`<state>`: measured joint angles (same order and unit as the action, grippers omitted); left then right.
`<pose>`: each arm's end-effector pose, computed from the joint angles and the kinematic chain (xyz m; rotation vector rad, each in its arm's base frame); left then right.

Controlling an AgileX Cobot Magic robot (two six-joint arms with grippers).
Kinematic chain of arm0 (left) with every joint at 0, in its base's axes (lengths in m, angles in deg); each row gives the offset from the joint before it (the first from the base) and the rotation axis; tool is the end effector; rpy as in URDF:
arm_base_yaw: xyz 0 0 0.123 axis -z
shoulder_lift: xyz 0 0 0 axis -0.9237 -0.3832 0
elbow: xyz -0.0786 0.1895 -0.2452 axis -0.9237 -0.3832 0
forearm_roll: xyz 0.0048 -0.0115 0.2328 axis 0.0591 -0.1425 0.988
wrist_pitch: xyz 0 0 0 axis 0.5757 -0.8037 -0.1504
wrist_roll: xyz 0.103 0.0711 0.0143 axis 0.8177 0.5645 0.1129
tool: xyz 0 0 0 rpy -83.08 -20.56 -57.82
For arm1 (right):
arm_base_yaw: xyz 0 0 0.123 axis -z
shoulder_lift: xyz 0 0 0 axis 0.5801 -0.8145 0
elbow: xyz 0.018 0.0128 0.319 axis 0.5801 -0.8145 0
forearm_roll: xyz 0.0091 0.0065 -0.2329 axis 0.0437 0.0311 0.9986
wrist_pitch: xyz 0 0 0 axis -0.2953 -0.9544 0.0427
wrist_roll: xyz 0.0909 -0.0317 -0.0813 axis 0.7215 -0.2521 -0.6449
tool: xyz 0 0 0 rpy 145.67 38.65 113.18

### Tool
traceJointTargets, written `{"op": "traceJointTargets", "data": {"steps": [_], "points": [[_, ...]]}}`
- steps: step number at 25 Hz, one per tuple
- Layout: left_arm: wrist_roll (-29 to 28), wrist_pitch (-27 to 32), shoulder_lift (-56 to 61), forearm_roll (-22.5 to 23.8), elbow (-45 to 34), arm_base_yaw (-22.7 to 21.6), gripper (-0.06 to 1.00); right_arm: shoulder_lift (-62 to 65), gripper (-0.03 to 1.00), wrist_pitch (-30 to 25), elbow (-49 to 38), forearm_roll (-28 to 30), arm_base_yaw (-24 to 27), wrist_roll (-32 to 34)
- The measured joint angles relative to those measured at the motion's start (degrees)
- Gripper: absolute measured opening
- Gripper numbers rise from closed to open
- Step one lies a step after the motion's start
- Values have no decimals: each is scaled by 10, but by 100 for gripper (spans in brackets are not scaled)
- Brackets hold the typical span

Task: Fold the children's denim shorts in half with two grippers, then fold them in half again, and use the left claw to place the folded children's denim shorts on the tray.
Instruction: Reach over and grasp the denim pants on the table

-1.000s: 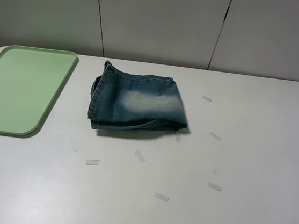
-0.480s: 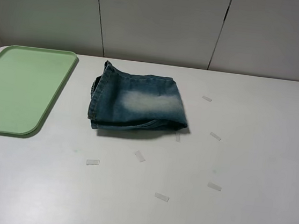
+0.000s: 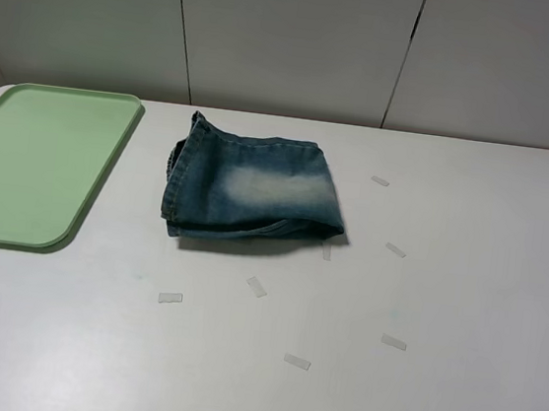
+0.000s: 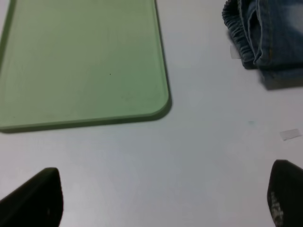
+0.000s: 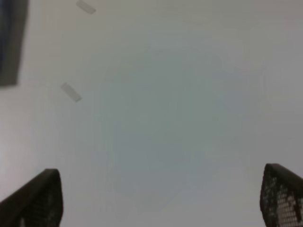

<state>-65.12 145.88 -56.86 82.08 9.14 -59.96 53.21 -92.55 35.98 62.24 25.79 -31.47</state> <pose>-0.0234 0.0128 0.2512 0.0495 2.0389 -0.0267 0.0814 0.0000 0.2520 -0.1502 2.3352 -0.0469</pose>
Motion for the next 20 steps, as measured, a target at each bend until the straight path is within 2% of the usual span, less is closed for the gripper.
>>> {"op": "traceJointTargets", "data": {"steps": [11, 20], "points": [[0, 0, 0, 12, 0, 0, 86, -37, 63, 0, 0, 6, 0, 14], [0, 0, 0, 12, 0, 0, 86, 40, 63, -5, 44, 28, 0, 23]]}}
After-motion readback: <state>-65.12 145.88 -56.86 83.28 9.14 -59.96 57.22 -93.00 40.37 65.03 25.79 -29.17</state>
